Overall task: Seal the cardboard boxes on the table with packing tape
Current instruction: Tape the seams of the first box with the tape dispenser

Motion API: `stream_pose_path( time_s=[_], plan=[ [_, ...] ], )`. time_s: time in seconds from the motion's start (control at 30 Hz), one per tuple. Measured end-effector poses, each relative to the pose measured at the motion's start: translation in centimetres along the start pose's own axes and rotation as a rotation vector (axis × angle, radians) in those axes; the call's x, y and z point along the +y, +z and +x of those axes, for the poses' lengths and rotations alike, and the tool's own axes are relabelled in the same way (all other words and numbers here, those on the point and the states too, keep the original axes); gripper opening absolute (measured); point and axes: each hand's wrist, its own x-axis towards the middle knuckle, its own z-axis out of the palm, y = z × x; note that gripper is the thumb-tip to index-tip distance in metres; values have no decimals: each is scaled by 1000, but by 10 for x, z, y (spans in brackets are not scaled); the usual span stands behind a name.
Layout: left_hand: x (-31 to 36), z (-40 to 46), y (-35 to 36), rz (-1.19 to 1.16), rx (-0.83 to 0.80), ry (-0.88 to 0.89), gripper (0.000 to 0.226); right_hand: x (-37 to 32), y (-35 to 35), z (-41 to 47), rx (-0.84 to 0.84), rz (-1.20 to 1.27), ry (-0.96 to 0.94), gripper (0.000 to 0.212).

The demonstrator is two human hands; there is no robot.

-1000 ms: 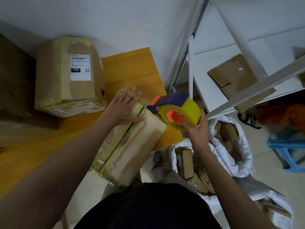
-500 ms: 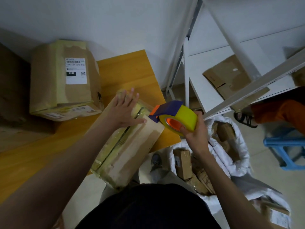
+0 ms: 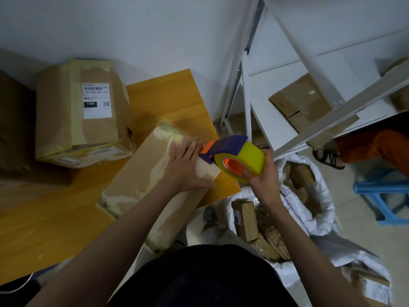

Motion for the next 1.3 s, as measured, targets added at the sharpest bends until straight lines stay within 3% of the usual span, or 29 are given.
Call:
stream_pose_path(
  time_s=[0.53,0.73,0.83,1.3],
  plan=[
    [15,8,2,71,36,-31,132,8,-49,-25,45,24,10,59],
    [27,7,6,79,92,138,101,12,-44,-16,40,23,8,67],
    [28,6,14,116,138,138,91,17,-45,-14,29,-4,8,64],
    [33,6,22,157,158,88,83,10,-82,-36,73,-2,22,66]
  ],
)
